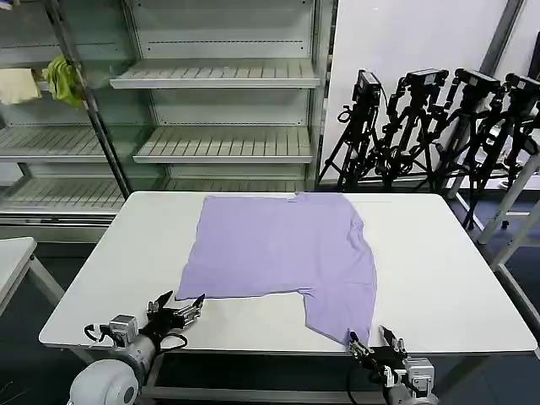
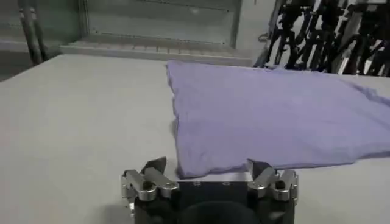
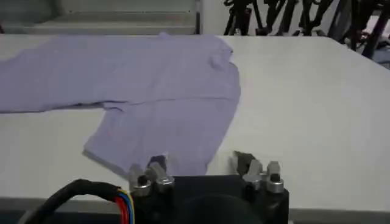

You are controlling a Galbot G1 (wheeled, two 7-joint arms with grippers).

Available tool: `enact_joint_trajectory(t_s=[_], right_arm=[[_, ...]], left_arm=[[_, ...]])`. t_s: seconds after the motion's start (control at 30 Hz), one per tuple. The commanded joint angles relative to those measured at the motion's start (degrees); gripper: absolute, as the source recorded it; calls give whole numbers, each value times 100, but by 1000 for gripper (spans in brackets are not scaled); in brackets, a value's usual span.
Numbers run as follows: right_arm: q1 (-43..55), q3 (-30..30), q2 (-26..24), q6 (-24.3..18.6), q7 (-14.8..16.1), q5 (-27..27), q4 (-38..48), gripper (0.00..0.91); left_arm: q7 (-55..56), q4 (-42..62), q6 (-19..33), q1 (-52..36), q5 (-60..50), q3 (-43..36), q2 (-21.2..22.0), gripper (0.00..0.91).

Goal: Fold and organize the clothes.

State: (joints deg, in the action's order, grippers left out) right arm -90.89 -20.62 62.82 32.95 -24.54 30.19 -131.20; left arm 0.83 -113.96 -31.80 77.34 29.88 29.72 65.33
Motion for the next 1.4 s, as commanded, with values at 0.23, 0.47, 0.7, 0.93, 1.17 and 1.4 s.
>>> enact_joint_trajectory(t_s=[0.23, 0.47, 0.7, 0.93, 1.17, 1.4], right_arm=[[-3, 30, -3, 15, 15, -11, 30, 141], [-8, 31, -6, 13, 50, -6, 60, 0], [-30, 11, -9, 12, 70, -9, 67, 0], [-36, -5, -6, 10, 79, -14, 62, 0], [-61, -45, -20, 11, 87, -23, 13, 0], [-191, -157, -136, 14, 117, -29, -139, 0]], left_arm=[[-13, 20, -8, 10, -34, -9, 21, 746], [-24, 4, -6, 28, -39, 25, 17, 413], [-39, 8, 0, 37, -71, 35, 37, 222], [-55, 2, 9, 41, -91, 53, 41, 71], [-71, -23, 30, 70, -98, 82, 33, 0], [-85, -118, 70, 182, -115, 113, 5, 10]])
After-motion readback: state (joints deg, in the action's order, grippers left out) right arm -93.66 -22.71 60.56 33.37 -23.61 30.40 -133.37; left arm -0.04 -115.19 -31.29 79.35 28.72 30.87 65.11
